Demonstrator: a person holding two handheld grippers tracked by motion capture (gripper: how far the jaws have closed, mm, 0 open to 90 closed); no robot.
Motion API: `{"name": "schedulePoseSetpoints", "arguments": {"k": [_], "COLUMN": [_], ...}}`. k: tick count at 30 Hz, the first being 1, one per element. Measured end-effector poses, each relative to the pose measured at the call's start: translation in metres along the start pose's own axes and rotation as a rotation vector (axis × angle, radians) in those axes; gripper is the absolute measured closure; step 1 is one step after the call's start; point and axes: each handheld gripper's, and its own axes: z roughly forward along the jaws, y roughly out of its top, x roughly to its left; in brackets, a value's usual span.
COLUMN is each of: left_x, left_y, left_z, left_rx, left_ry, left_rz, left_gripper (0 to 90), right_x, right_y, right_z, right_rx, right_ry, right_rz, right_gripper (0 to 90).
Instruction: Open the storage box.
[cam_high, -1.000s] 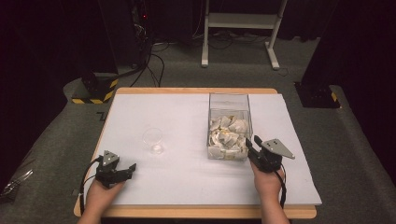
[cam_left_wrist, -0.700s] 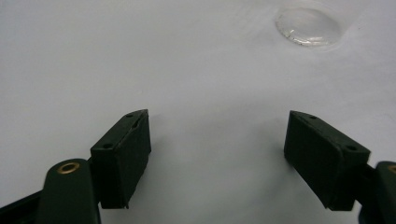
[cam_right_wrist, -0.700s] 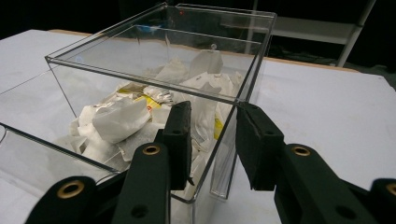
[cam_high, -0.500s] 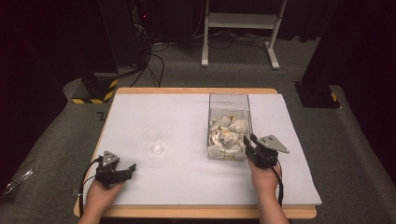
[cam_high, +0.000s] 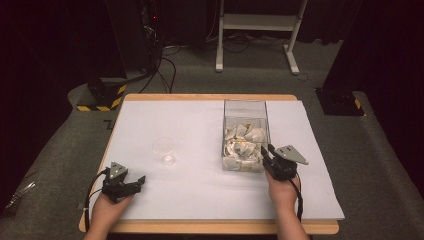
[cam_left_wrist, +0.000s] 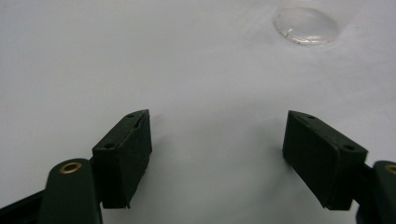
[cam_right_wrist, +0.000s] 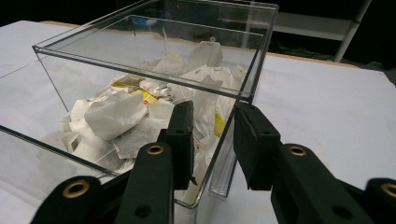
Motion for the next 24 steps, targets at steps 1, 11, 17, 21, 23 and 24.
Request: {"name": "schedulePoseSetpoints", "arguments": {"k": [1,11,17,21,23,24], "left_x": [0.0,0.0,0.0,0.0,0.0,0.0], "left_y": [0.0,0.0,0.0,0.0,0.0,0.0], "left_z": [0.0,-0.001,-0.001,-0.001,-0.001,-0.001], "left_rx": [0.0,0.002,-0.001,-0.001,-0.001,0.0], "left_ry": [0.0,0.004,0.004,0.002,0.002,0.002], "left_rz": [0.001,0.014,0.017,0.016,0.015,0.015], "left_gripper": [24.2,24.5,24.9,24.9,24.9,24.9], "right_x": [0.0,0.0,-0.001,0.0,0.0,0.001], "right_y": [0.0,-0.003,-0.005,-0.007,-0.007,-0.008], "right_z": [0.0,-0.003,-0.005,-0.01,-0.011,-0.012], "right_rx": [0.001,0.005,0.004,0.007,0.008,0.008], "right_ry": [-0.001,-0.005,-0.003,-0.001,-0.001,-0.001], "right_rz": [-0.001,-0.006,-0.004,-0.007,-0.011,-0.009], "right_gripper": [69.6,72.8,73.7,74.2,74.3,74.5]}}
